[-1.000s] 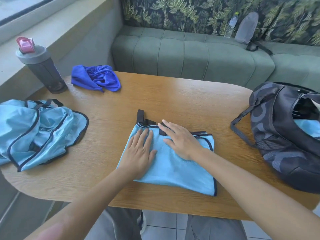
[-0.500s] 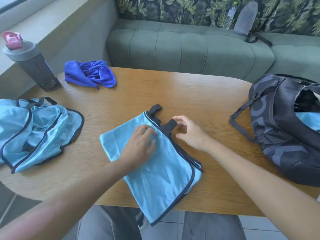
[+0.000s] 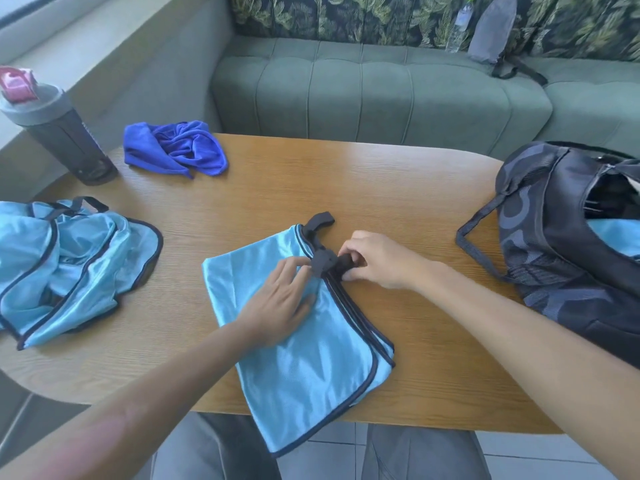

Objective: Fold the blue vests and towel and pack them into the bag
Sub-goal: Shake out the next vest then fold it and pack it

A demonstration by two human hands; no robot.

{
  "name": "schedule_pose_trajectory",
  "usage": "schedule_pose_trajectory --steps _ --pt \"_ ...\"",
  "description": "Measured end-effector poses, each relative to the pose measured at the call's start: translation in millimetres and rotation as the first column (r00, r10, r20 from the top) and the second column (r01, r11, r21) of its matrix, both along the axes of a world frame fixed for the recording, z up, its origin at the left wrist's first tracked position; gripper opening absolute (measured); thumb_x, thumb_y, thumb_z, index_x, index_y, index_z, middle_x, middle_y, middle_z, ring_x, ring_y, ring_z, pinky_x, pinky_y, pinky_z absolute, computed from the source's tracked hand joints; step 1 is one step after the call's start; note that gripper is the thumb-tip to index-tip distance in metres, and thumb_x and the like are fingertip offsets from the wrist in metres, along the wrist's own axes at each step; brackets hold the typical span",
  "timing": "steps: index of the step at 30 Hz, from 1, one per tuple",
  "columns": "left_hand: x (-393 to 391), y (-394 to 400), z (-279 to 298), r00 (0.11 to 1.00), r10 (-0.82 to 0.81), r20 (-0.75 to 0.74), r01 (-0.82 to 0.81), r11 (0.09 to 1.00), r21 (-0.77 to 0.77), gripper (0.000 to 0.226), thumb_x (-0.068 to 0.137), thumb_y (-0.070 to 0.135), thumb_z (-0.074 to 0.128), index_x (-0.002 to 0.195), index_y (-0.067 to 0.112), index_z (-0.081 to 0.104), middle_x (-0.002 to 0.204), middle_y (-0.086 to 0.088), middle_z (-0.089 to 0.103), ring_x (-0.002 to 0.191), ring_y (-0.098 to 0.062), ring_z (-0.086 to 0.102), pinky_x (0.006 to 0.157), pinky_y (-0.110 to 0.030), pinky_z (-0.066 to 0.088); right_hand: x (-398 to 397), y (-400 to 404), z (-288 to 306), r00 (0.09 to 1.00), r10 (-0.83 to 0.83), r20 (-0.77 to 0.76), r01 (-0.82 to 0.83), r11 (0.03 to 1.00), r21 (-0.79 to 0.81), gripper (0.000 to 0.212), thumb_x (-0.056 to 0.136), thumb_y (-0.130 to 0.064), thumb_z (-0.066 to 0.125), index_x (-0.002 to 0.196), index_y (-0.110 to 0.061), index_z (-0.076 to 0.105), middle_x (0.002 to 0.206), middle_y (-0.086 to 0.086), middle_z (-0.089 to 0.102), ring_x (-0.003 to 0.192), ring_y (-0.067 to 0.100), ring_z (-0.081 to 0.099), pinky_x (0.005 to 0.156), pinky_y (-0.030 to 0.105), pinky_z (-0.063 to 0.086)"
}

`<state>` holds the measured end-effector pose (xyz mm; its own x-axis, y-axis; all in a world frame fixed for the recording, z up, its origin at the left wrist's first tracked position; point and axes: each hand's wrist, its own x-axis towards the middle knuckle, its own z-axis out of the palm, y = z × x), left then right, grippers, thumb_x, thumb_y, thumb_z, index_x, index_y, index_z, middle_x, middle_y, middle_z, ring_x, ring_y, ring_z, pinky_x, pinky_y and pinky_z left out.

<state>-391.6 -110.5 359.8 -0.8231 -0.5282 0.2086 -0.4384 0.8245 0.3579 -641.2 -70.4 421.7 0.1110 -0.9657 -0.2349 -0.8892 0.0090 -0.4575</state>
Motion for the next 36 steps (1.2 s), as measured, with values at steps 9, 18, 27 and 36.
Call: schedule_pose_trajectory --steps 9,18,27,36 --pt "-1 -4 6 0.989 -0.129 0.076 0.132 0.991 -0.034 0.035 0.103 0.024 0.049 0.136 0.016 0.042 0.147 -0.004 0.036 0.143 -0.024 0.033 0.118 -0.038 0.030 -28 18 -1 0.929 -0.304 0.211 0.290 0.952 0.096 0.014 0.100 -0.024 0.053 0.097 -0.025 0.066 0.105 -0.008 0.061 0.101 0.012 0.057 0.089 0.032 0.045" --pt "-4 -11 7 0.963 -0.214 0.161 0.218 0.976 -0.008 0.054 0.105 0.024 0.044 0.155 0.013 0.027 0.163 -0.006 0.023 0.154 -0.021 0.021 0.125 -0.036 0.021 19 -21 -14 0.852 -0.451 0.265 0.454 0.889 0.053 0.020 0.092 -0.044 0.068 0.093 -0.024 0.069 0.102 -0.007 0.072 0.102 0.015 0.065 0.095 0.035 0.050" --pt "-6 -20 0 0.925 -0.248 0.289 0.281 0.957 -0.078 0.055 0.109 0.036 0.032 0.156 0.009 0.030 0.169 -0.003 0.013 0.158 -0.026 -0.005 0.126 -0.049 0.019 6 -14 -21 0.871 -0.484 -0.087 0.441 0.847 -0.297 0.013 0.097 -0.028 0.058 0.090 -0.018 0.060 0.096 0.000 0.059 0.091 0.023 0.057 0.081 0.038 0.048" --pt "-29 -29 19 0.844 -0.317 0.432 0.344 0.939 0.019 0.067 0.095 0.037 0.027 0.161 0.033 0.019 0.171 0.008 -0.004 0.156 -0.029 -0.012 0.127 -0.052 0.004 -26 5 3 0.820 -0.552 0.150 0.571 0.806 -0.156 0.030 0.095 -0.057 0.060 0.097 -0.027 0.062 0.086 -0.011 0.070 0.080 0.007 0.065 0.072 0.031 0.053"
